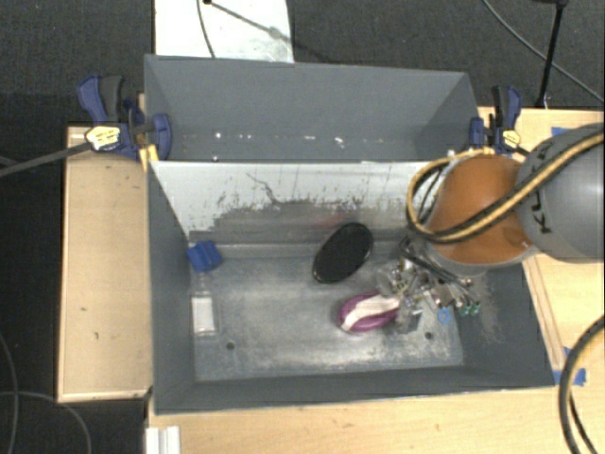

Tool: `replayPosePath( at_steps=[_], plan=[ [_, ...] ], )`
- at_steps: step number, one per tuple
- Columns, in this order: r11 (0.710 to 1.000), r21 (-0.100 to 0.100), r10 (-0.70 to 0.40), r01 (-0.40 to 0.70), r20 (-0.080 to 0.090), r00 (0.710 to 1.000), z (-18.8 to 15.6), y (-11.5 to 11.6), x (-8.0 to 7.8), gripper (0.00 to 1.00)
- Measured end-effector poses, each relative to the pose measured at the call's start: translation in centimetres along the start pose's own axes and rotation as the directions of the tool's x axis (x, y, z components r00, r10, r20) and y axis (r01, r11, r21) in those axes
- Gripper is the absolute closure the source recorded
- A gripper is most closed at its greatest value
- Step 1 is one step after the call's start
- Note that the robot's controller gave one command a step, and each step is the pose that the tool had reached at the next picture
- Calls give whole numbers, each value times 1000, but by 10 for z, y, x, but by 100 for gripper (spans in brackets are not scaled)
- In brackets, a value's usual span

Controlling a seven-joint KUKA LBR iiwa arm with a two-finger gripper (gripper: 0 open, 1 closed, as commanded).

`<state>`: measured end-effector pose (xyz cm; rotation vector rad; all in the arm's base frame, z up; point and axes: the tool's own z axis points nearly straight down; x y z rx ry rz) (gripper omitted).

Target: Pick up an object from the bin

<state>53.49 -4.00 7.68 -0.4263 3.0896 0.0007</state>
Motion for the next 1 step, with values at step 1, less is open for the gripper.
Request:
replayPosePath(
  at_steps=[1],
  plan=[
    [1000, 0, 4, -4, -14, 1000, -101, -1, -4, 100]
  ],
)
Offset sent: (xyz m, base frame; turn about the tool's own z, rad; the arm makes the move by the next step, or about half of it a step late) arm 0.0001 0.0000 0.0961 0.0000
